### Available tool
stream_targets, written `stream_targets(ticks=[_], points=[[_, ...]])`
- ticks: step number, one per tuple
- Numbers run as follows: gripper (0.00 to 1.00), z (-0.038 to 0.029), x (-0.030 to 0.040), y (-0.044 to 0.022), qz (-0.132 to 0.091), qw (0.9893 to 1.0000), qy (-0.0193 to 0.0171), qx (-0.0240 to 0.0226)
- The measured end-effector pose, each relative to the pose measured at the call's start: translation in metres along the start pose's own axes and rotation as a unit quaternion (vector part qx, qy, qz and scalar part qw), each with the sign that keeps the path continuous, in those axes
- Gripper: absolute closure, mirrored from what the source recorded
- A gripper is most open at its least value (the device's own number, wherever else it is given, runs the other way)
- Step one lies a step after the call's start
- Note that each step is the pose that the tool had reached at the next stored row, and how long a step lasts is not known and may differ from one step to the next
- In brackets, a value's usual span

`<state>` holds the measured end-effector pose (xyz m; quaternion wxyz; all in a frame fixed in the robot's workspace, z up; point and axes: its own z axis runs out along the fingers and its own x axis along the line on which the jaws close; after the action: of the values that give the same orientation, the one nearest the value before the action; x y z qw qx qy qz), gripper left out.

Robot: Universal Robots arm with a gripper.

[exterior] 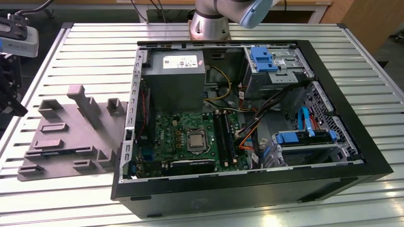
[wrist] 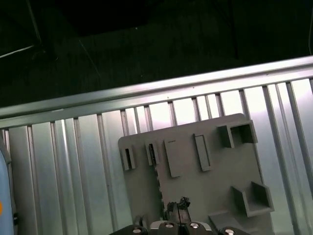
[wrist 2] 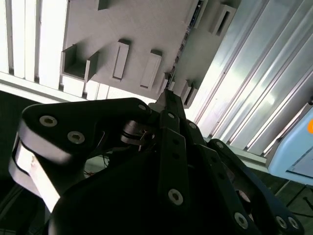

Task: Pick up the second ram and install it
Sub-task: 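Pick up the second ram and move it above second insertion slot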

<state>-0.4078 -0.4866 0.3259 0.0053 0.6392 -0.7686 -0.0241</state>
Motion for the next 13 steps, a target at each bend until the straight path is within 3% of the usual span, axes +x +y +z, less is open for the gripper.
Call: stream_targets(ticks=[13], points=[[0.89, 0.0085, 0.0002, -0.0004, -0.001, 1.0000, -0.0002, -0.0001]])
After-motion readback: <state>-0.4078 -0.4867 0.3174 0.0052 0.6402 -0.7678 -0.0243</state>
